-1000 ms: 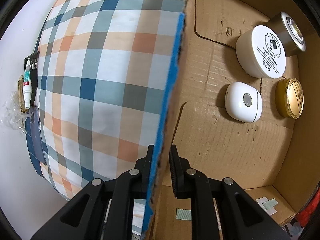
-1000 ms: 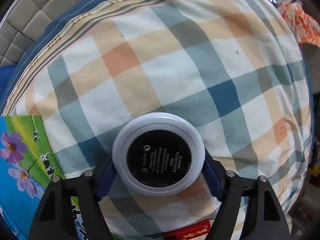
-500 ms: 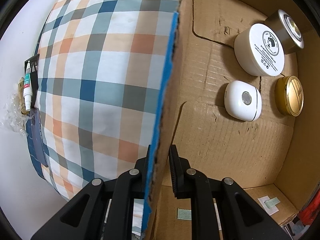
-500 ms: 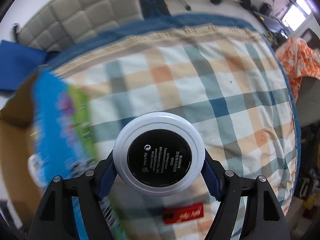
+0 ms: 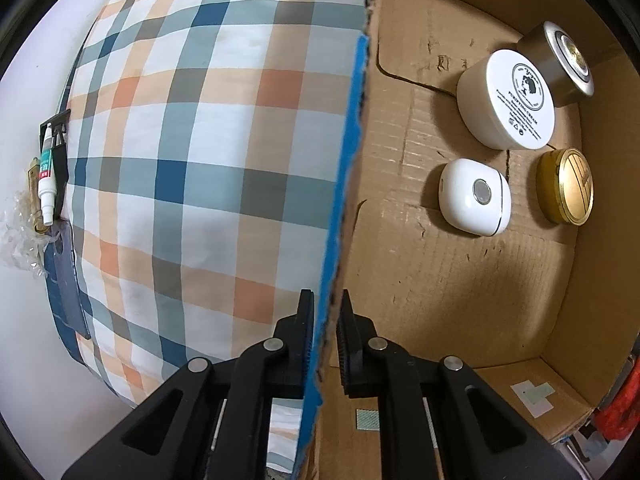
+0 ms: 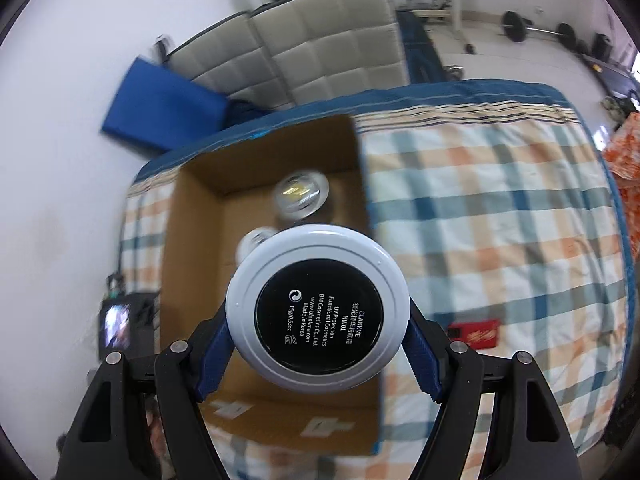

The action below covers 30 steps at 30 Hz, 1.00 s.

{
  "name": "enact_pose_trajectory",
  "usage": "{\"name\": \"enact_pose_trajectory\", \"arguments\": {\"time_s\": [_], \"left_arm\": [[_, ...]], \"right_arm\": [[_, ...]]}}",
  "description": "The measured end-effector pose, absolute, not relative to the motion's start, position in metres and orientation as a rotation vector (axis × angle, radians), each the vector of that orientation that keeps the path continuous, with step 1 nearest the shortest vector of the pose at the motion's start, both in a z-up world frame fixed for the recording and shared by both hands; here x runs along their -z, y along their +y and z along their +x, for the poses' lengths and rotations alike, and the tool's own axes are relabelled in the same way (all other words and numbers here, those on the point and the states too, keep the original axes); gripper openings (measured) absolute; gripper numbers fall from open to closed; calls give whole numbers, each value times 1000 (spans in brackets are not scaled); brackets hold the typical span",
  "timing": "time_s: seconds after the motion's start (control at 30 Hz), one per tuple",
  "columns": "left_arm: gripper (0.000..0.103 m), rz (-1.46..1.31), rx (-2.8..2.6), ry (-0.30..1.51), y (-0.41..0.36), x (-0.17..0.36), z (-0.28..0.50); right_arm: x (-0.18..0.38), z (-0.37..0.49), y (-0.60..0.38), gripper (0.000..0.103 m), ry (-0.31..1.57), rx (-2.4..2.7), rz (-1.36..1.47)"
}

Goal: Organize rigid objects
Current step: 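Carry the black puck into the box and open the right gripper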

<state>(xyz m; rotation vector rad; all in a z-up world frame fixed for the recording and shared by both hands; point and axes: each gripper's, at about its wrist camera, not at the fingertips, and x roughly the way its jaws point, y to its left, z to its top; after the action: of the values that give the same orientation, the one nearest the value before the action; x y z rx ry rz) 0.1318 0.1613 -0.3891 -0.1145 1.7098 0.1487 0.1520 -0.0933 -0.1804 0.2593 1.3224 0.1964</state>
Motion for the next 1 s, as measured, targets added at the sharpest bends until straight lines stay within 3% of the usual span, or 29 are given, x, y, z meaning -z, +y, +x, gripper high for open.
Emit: {"name": "enact_pose_trajectory", "arguments": {"time_s": [1.0], "left_arm": [[8,-118,-128,1726,164,396,127]], "right_arm": [[318,130,-35,78,1576,-195,239]]}}
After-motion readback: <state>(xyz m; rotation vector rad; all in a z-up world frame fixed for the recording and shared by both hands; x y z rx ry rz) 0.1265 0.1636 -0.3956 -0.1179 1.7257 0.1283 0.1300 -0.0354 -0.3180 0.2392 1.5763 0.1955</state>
